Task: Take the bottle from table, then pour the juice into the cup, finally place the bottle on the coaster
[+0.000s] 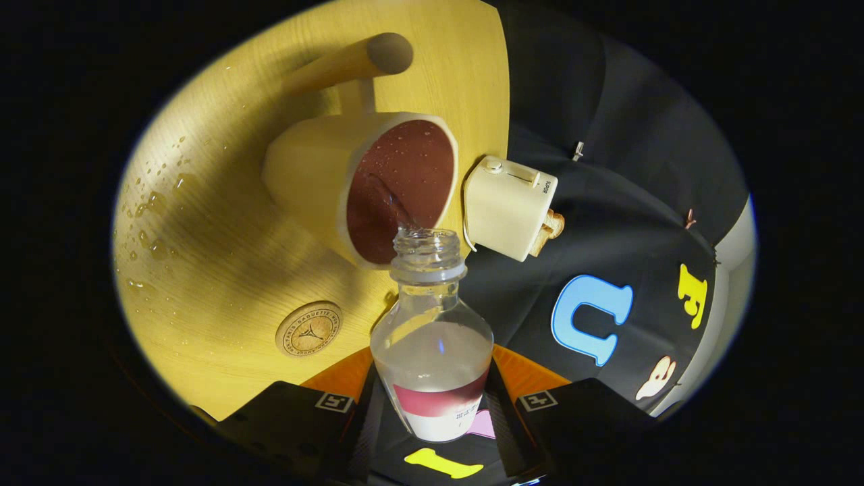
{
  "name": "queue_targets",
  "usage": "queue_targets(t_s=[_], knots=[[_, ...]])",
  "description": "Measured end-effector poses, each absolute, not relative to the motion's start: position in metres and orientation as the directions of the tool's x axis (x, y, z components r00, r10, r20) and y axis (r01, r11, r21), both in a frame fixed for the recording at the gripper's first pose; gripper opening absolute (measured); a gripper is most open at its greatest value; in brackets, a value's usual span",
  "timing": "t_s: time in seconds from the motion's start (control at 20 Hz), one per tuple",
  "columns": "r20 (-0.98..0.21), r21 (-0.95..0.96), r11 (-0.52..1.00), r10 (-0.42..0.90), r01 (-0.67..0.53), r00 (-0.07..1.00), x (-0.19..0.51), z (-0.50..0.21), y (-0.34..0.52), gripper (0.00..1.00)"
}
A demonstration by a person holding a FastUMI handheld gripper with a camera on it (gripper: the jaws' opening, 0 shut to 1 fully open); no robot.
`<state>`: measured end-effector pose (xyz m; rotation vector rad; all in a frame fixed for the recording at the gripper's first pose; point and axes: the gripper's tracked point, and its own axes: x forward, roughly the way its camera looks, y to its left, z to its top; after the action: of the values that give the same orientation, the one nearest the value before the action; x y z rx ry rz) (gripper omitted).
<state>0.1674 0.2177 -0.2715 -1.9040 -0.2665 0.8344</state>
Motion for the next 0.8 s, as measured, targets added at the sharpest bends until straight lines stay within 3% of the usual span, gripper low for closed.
queue_targets(t_s=[0.8], knots=[[-0.418,-0.823,-0.565,0.525,-0.064,0.741,0.165,-0.250,0.227,0.73]])
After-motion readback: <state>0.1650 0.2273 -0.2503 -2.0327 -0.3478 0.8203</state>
